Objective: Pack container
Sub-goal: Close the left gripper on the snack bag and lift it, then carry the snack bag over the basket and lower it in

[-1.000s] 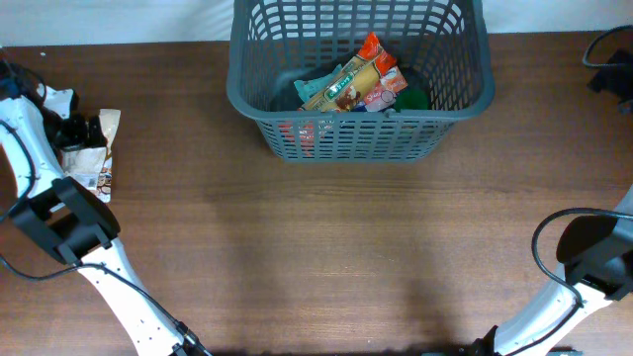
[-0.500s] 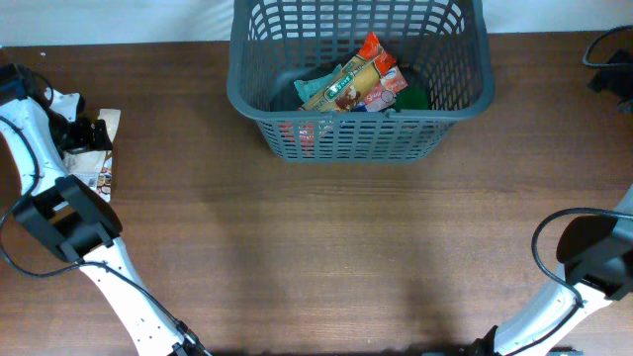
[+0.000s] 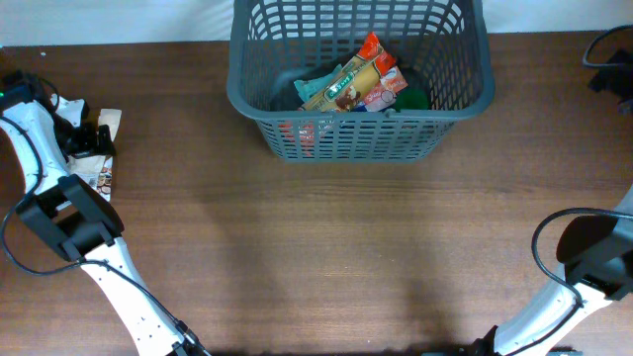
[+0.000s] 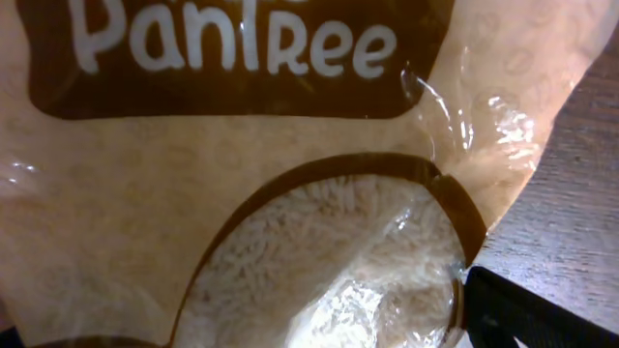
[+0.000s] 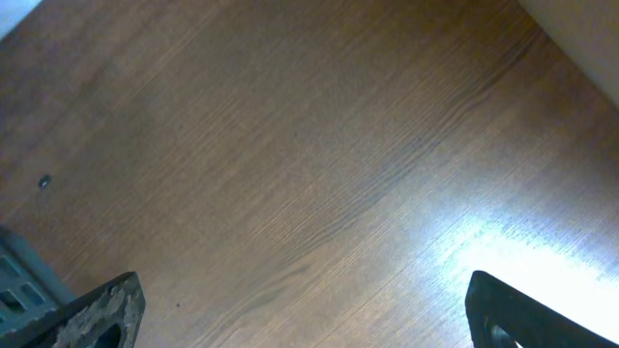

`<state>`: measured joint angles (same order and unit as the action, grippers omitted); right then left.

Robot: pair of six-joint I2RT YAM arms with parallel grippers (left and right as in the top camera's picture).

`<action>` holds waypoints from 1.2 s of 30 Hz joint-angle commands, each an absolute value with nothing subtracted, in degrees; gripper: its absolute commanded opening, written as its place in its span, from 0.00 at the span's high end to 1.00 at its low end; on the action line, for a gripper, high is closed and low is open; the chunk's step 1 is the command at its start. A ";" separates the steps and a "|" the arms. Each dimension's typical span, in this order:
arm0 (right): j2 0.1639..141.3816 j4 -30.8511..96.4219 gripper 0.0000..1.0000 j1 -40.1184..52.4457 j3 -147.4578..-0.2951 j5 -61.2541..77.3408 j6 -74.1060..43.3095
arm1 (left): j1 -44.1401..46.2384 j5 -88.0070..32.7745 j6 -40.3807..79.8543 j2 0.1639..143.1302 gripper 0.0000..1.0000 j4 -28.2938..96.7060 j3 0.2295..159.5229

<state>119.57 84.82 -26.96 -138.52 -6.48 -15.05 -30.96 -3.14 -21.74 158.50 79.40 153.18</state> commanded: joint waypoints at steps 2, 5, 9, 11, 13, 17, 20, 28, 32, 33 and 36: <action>118.89 84.62 0.02 -26.63 -138.37 -6.42 -15.73 | -30.89 -4.73 -21.28 161.88 0.02 79.42 152.70; 118.89 84.62 0.01 -26.63 -138.37 -6.42 -15.73 | -30.89 -4.73 -21.28 161.88 0.62 79.40 152.70; 118.89 84.62 0.01 -26.63 -138.37 -6.42 -15.73 | -30.89 -4.73 -18.35 161.88 0.98 78.26 152.70; 118.89 84.62 0.01 -26.63 -138.37 -6.42 -15.73 | -30.89 -4.73 -16.01 161.88 0.98 77.71 152.70; 118.89 84.62 0.01 -26.63 -138.37 -6.42 -15.73 | -30.89 -4.78 -14.11 161.88 0.98 77.71 152.73; 118.89 84.62 0.01 -26.63 -138.37 -6.42 -15.73 | -30.46 -7.42 -12.21 161.10 0.98 79.13 152.83; 118.89 84.62 0.01 -26.63 -138.37 -6.42 -15.73 | -29.91 -13.10 -10.59 158.71 0.98 79.77 154.32; 118.89 84.62 0.01 -26.63 -138.37 -6.42 -15.73 | -26.37 -17.74 -6.37 142.67 0.98 79.94 167.48; 118.89 84.62 0.01 -26.63 -138.37 -6.42 -15.73 | -21.89 -13.54 -5.32 131.20 0.98 78.70 175.41; 118.89 84.62 0.01 -26.63 -138.37 -6.42 -15.73 | -20.18 -12.69 -4.71 128.01 0.98 78.37 177.16; 118.89 84.62 0.01 -26.63 -138.37 -6.42 -15.73 | -13.06 -12.64 -3.88 119.17 0.98 76.55 179.76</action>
